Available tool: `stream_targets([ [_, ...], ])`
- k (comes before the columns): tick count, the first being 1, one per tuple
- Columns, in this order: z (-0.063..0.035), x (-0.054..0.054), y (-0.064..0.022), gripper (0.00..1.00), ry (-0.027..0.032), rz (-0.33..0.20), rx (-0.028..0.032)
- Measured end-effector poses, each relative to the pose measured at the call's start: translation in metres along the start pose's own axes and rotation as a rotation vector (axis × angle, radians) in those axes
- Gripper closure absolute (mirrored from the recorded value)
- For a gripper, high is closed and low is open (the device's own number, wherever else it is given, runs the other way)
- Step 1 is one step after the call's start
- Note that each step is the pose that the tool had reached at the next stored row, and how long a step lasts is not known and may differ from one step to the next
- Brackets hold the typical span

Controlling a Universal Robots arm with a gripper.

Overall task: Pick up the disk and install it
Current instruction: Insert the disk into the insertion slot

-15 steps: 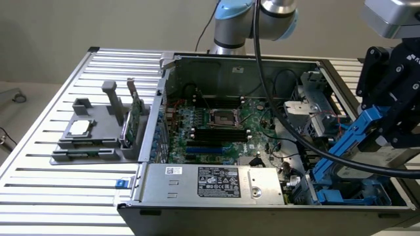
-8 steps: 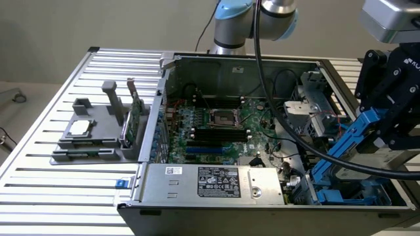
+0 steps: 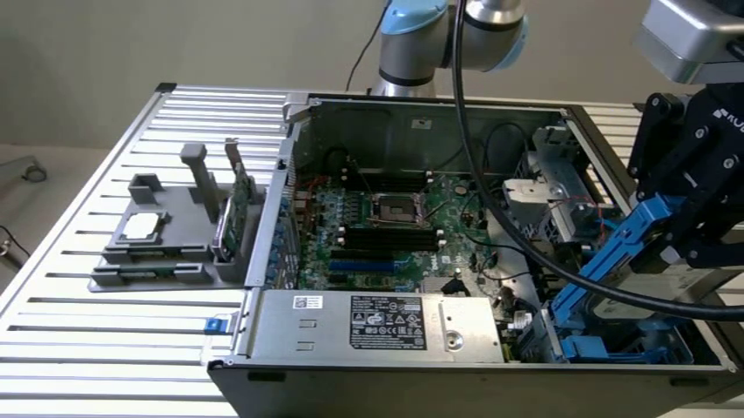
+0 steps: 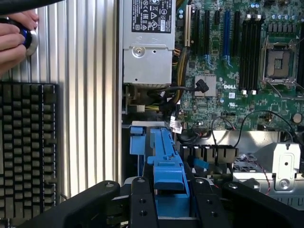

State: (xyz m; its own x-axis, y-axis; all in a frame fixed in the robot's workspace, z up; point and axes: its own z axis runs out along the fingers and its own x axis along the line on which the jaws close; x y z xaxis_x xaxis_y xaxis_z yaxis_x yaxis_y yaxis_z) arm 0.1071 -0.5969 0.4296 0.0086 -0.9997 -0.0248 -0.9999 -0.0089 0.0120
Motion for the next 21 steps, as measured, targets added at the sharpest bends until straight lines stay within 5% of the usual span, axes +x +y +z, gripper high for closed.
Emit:
stream_targets([
  [21, 0.0145, 0.0, -0.0004, 0.67, -0.0001, 0.009, -0.0001],
])
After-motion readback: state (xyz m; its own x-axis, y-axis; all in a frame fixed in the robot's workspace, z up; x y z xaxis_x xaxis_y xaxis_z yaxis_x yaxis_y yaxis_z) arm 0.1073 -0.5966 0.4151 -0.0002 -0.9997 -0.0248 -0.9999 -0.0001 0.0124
